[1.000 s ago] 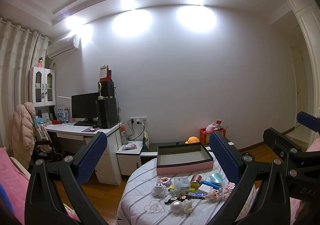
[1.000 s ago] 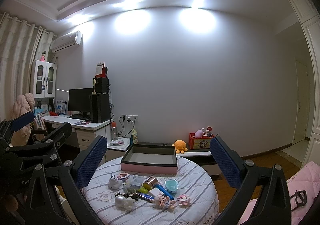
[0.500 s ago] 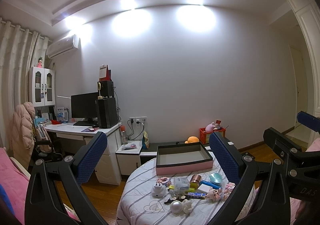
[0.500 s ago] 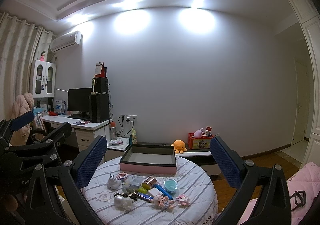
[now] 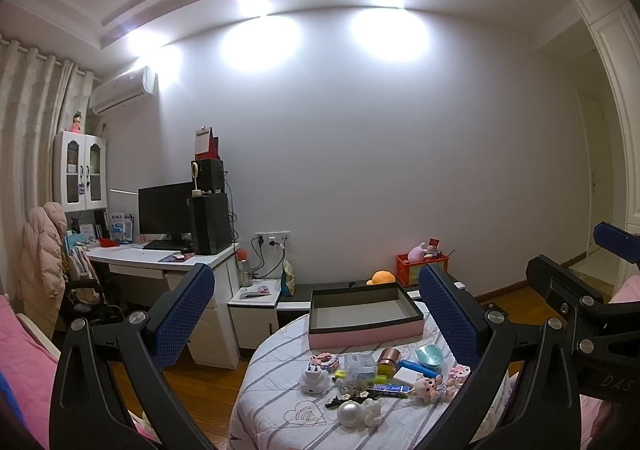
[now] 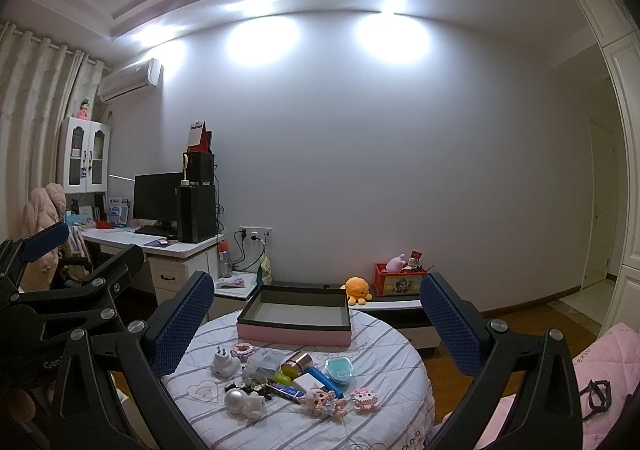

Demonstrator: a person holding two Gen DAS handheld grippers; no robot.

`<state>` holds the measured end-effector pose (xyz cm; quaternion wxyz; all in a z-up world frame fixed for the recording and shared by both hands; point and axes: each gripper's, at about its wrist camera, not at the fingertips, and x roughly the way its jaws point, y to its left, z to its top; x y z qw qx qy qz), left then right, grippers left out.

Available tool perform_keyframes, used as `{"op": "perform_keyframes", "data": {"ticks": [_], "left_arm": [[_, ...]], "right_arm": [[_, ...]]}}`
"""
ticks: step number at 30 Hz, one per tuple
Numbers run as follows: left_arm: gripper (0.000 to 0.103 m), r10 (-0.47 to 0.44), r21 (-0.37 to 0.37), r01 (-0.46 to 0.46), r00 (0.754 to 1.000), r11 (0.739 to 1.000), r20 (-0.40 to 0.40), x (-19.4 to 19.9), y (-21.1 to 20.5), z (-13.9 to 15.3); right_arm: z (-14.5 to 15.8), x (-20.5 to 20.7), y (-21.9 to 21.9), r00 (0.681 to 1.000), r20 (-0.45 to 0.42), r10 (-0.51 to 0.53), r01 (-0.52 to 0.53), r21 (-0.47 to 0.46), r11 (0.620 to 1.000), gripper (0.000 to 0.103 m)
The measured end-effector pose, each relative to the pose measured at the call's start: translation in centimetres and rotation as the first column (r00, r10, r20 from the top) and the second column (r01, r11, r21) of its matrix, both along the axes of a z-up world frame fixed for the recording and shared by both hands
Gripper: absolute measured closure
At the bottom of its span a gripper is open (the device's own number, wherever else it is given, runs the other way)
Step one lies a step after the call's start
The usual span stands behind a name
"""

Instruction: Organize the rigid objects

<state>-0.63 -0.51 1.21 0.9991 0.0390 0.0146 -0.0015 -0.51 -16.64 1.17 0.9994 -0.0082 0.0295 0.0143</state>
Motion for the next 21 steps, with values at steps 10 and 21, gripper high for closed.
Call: {"op": "perform_keyframes", "data": {"ticks": [10,21], "left_arm": [[0.000,-0.005,-0.009,0.005,1.000,1.000,-0.008,1.7,0.1,-0.8],[0.000,-0.028,-0.017,0.028,1.000,0.999,0.009,4.3,0.0,-1.6]], "right_arm": [[0.0,0.7,0.4,1.000,-0.014,-0.001,0.001,-0.008,1.000,0.000],[-0.5,2.7,0.4,1.000,-0.005,-0.006,0.005,-0.006,1.000,0.000]]}}
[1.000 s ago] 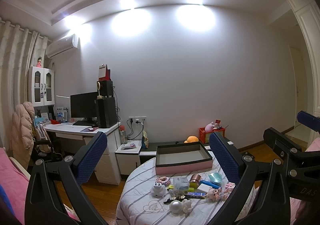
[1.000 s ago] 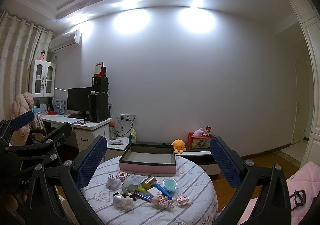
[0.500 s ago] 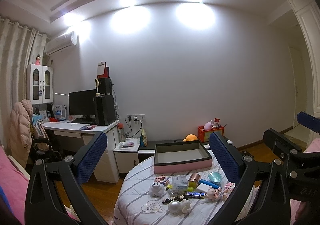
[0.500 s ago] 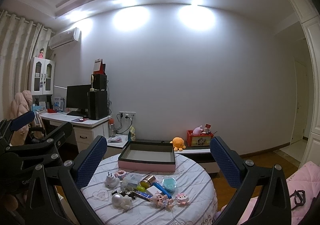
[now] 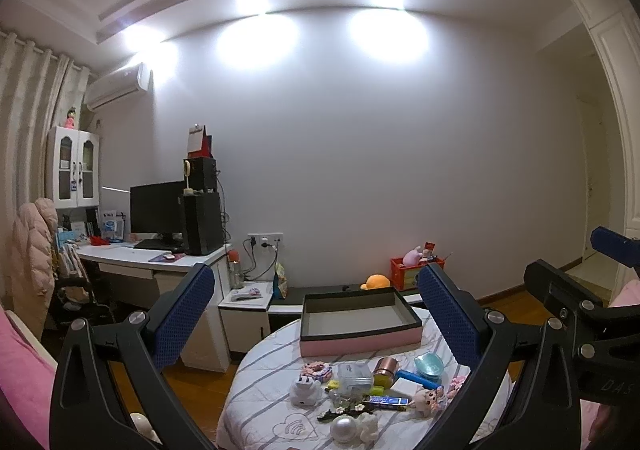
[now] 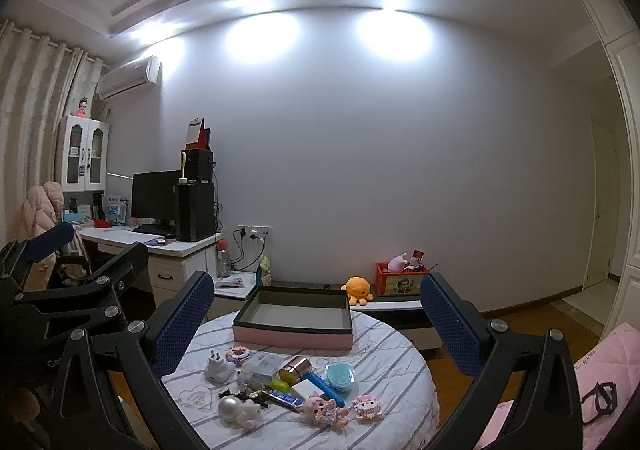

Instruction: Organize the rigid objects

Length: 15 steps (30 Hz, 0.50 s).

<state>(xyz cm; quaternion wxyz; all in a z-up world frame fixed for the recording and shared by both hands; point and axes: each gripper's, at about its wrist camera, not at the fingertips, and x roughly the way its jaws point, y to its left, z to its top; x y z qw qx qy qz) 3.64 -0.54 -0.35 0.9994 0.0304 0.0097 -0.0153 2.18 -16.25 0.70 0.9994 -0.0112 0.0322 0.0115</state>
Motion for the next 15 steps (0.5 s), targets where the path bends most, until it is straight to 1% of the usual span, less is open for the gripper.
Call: {"op": "perform_keyframes", "data": {"ticks": [5,11,12,14,15], "left_arm": [[0.000,-0.010,-0.005,0.010,1.000,1.000,-0.009,2.1,-0.4,-0.9],[0.000,-0.014,-0.009,0.014,0.999,1.000,-0.052,5.4,-0.1,-2.9],[0.000,-0.012,-0.009,0.011,0.998,1.000,-0.061,6.0,0.1,-3.4],[0.000,0.013,-0.021,-0.015,0.995,1.000,-0.103,7.9,0.9,-5.5],[0.000,0.017,-0.028,-0.020,0.993,0.999,-0.114,8.2,1.2,-6.0]], "right_arm": [[-0.5,1.8,-0.2,1.000,-0.007,-0.014,0.014,-0.001,1.000,0.000],[-2.3,4.8,-0.3,0.999,-0.039,0.009,-0.009,0.008,1.000,0.000],[-2.8,5.4,-0.4,0.999,-0.041,0.015,-0.015,0.005,1.000,0.000],[-3.9,6.5,-0.8,0.998,-0.062,0.017,-0.017,0.004,1.000,0.000],[-4.6,7.4,-1.0,0.996,-0.086,0.014,-0.013,0.009,1.000,0.000]]}}
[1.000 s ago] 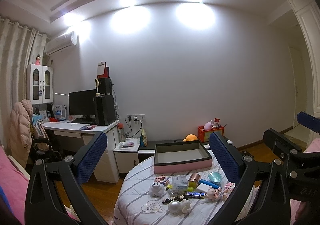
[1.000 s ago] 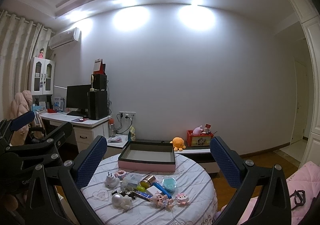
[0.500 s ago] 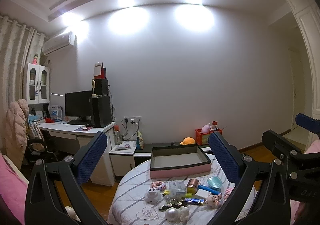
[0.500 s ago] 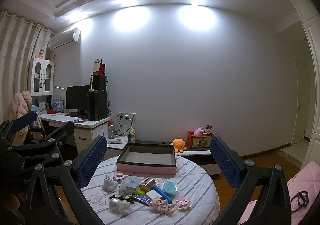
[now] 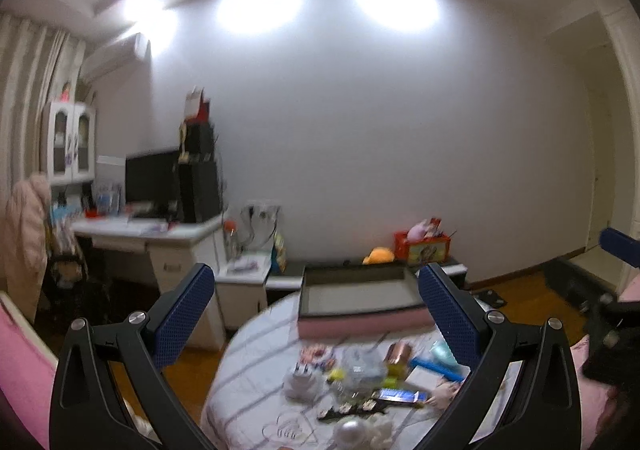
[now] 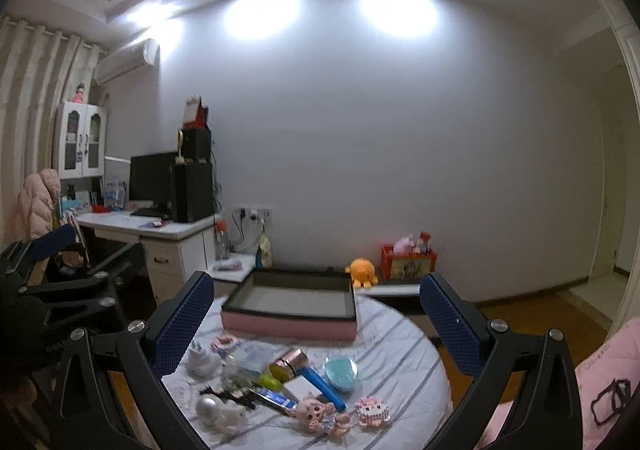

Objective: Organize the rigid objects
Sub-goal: 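Lower the left tool onto the silver ball figurine while the right tool approaches the doll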

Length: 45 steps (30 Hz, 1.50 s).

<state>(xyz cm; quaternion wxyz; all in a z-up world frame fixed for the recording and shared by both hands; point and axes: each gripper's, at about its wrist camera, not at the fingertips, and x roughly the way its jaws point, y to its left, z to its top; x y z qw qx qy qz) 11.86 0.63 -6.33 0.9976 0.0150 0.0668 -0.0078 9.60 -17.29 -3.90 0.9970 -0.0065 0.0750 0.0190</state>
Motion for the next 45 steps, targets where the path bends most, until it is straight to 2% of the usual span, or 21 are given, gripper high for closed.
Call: {"op": "perform_keyframes", "data": {"ticks": [2,4,5,7,9,11,13,16,21,24,25,28,30,31,32,34,38,41,43,45], "left_arm": [[0.000,-0.005,-0.026,0.003,0.997,1.000,-0.072,1.8,0.8,-2.7],[0.000,-0.025,-0.042,0.017,0.983,0.999,-0.182,4.2,1.2,-6.4],[0.000,-0.025,-0.041,0.017,0.979,0.999,-0.201,4.6,1.1,-7.2],[0.000,-0.011,-0.045,-0.002,0.957,0.999,-0.290,6.1,1.0,-10.3],[0.000,-0.036,-0.051,0.019,0.936,0.999,-0.350,6.8,0.4,-13.2],[0.000,-0.031,-0.029,0.022,0.929,0.999,-0.368,6.9,-0.5,-14.5],[0.000,-0.008,0.025,0.019,0.924,1.000,-0.382,7.0,-1.7,-16.0],[0.000,-0.032,0.041,0.054,0.906,0.998,-0.422,7.9,-3.3,-17.6],[0.000,-0.047,0.057,0.083,0.881,0.995,-0.471,9.6,-5.2,-19.3],[0.000,-0.029,0.083,0.076,0.883,0.994,-0.469,9.2,-4.6,-19.8],[0.000,-0.015,0.089,0.067,0.872,0.994,-0.490,9.6,-4.5,-20.3],[0.000,-0.030,0.051,0.070,0.830,0.996,-0.557,10.2,-3.6,-21.6],[0.000,-0.041,0.019,0.061,0.833,0.998,-0.552,10.3,-3.2,-21.5],[0.000,-0.047,0.008,0.063,0.817,0.998,-0.575,10.5,-3.0,-21.8],[0.000,-0.058,-0.004,0.068,0.814,0.998,-0.578,10.6,-2.9,-22.0],[0.000,-0.072,-0.011,0.079,0.829,0.997,-0.555,10.3,-2.8,-22.3],[0.000,-0.075,0.001,0.091,0.830,0.996,-0.552,10.3,-2.7,-22.1],[0.014,-0.108,-0.006,0.123,0.844,0.992,-0.525,9.9,-2.5,-21.6],[0.034,-0.129,-0.014,0.143,0.848,0.990,-0.514,9.7,-2.4,-21.3],[0.033,-0.135,-0.016,0.148,0.848,0.989,-0.512,9.8,-2.2,-21.1]], "right_arm": [[-1.6,1.7,-0.5,0.998,-0.056,0.010,-0.010,0.001,1.000,0.000],[-3.8,3.5,-1.3,0.993,-0.120,-0.005,0.006,0.006,1.000,0.000],[-4.9,4.3,-1.7,0.988,-0.154,-0.007,0.009,0.011,1.000,0.000],[-7.4,5.7,-2.4,0.977,-0.214,-0.007,0.013,0.024,1.000,0.000],[-9.9,6.9,-3.1,0.960,-0.279,-0.011,0.018,0.025,1.000,0.000],[-12.0,7.4,-3.7,0.947,-0.320,-0.014,0.023,0.025,0.999,0.000],[-14.2,7.8,-4.5,0.932,-0.361,-0.020,0.031,0.024,0.999,0.000],[-16.3,8.3,-5.2,0.914,-0.406,-0.018,0.037,0.039,0.999,0.000],[-18.0,9.2,-6.0,0.893,-0.450,-0.006,0.036,0.058,0.998,0.000],[-18.4,9.6,-6.3,0.889,-0.457,-0.005,0.038,0.064,0.997,0.000],[-18.6,9.8,-6.4,0.886,-0.464,0.002,0.034,0.069,0.997,0.000],[-19.2,10.4,-6.3,0.879,-0.477,0.018,0.023,0.080,0.996,0.000],[-19.7,10.6,-6.2,0.878,-0.478,0.028,0.012,0.081,0.997,0.000],[-19.7,10.5,-6.1,0.880,-0.474,0.034,0.007,0.085,0.996,0.000],[-19.8,10.6,-6.2,0.880,-0.473,0.038,0.005,0.089,0.996,0.000],[-19.8,10.7,-6.3,0.882,-0.470,0.038,0.006,0.092,0.996,0.000],[-19.7,10.7,-6.3,0.883,-0.469,0.037,0.002,0.083,0.997,0.000],[-19.5,10.4,-5.9,0.882,-0.468,0.053,-0.014,0.088,0.996,0.000],[-19.5,10.4,-5.2,0.881,-0.469,0.063,-0.031,0.077,0.997,0.000],[-19.6,10.6,-4.8,0.878,-0.472,0.076,-0.040,0.085,0.996,0.000]]}}
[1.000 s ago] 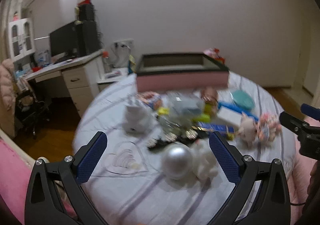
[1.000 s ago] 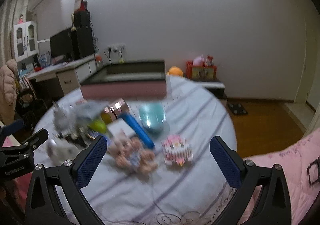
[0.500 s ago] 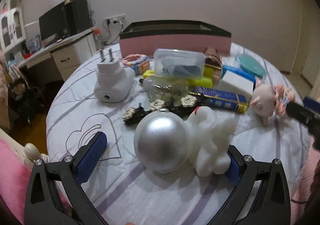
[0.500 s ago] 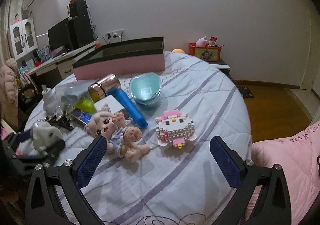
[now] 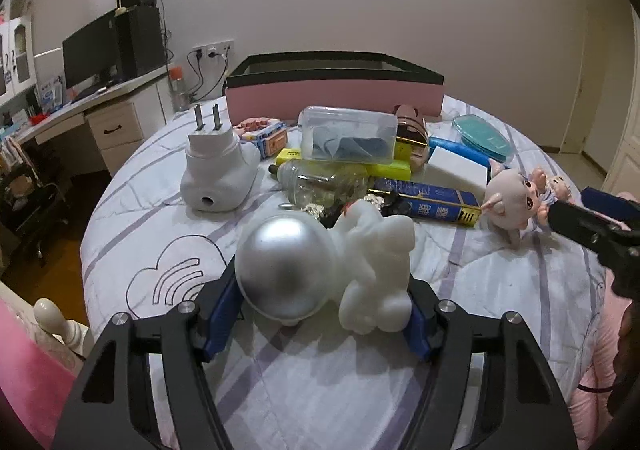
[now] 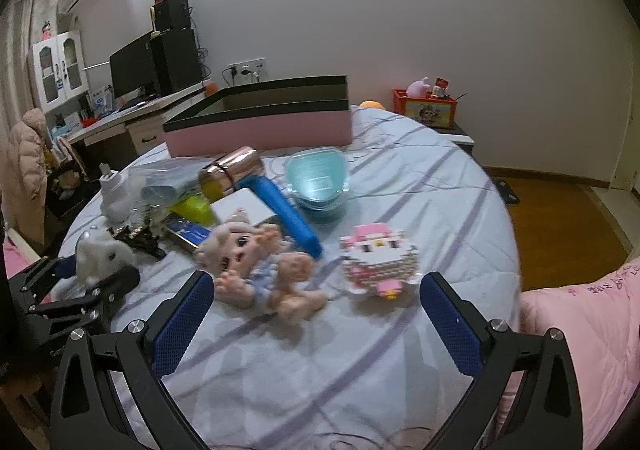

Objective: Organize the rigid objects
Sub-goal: 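Lower the left tool onto the silver ball figurine while the right tool approaches the doll, then close the left tool on the silver ball figurine while the right tool grasps the doll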

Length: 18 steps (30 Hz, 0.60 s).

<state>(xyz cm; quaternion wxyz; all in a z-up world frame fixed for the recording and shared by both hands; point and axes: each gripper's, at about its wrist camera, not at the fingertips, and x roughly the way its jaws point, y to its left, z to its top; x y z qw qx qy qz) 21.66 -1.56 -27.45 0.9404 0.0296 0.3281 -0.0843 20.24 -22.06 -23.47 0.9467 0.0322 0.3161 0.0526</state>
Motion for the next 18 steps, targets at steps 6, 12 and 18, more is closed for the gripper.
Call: {"op": "perform_keyframes", "data": {"ticks": [6,12,18], "left_arm": [[0.034,-0.020,-0.016,0.020,1.000,1.000,0.012,-0.5,0.6,0.5],[0.034,-0.022,0.001,0.022,0.999,1.000,0.023,-0.9,1.0,0.8],[0.034,-0.038,-0.020,0.038,0.999,0.999,0.026,-0.7,1.3,0.9]], "right_arm": [[0.0,1.5,2.1,1.000,-0.017,-0.018,0.017,-0.034,0.999,0.000],[0.2,2.2,3.6,0.997,-0.021,-0.073,0.071,-0.100,0.992,0.011],[-0.1,2.4,5.1,0.998,-0.043,-0.037,0.032,-0.111,0.993,0.028]]}}
